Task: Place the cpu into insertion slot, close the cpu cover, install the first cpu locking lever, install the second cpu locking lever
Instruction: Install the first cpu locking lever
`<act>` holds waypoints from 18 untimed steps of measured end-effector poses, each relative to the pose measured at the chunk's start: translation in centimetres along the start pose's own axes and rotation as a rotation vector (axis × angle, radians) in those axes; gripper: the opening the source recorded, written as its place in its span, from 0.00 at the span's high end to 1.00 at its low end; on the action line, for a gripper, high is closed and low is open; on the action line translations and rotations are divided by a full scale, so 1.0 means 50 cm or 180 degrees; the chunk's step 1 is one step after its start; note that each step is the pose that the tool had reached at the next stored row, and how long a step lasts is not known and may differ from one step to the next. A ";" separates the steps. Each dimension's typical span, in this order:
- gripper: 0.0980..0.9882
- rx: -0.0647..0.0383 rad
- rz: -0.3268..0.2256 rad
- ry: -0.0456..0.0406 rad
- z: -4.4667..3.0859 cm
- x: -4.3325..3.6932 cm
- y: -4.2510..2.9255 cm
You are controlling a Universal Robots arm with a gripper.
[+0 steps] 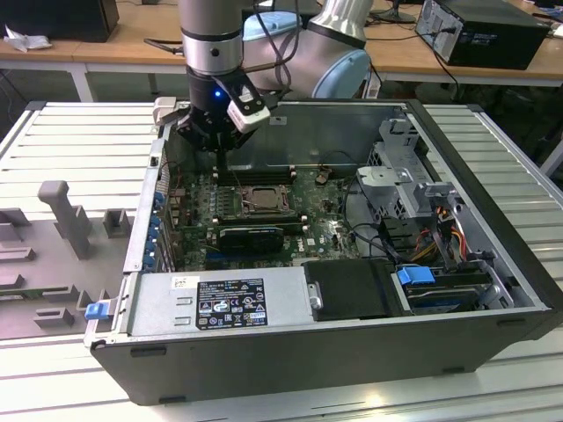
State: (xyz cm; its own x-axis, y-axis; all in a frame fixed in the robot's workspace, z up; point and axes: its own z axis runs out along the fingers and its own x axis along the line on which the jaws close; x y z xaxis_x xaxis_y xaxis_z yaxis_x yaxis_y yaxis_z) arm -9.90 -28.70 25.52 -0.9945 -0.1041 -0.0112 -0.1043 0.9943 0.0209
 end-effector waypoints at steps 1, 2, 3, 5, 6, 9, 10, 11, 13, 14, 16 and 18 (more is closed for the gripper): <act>0.99 0.0000 0.0002 0.0000 0.001 -0.009 -0.001; 0.99 0.0000 0.0008 0.0000 0.001 -0.023 -0.002; 0.99 0.0000 0.0013 -0.0001 0.002 -0.035 -0.004; 0.99 0.0000 0.0019 -0.0001 0.003 -0.051 -0.005; 0.99 0.0000 0.0021 -0.0001 0.003 -0.058 -0.006; 0.99 0.0001 0.0032 0.0000 0.003 -0.072 -0.008; 0.99 0.0000 0.0036 0.0000 0.004 -0.073 -0.009; 0.99 0.0000 0.0039 -0.0001 0.004 -0.074 -0.009; 0.99 -0.0001 0.0055 -0.0002 0.005 -0.075 -0.010; 0.99 -0.0010 0.0076 -0.0003 0.006 -0.075 -0.011; 0.99 -0.0042 0.0118 -0.0006 0.008 -0.075 -0.011; 0.99 -0.0088 0.0141 -0.0011 0.009 -0.075 -0.011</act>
State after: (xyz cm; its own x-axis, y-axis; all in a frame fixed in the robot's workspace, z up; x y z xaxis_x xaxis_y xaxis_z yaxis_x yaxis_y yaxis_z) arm -6.14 -28.85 25.09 -0.9981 -0.0600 -0.0131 -0.0606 0.9970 0.0489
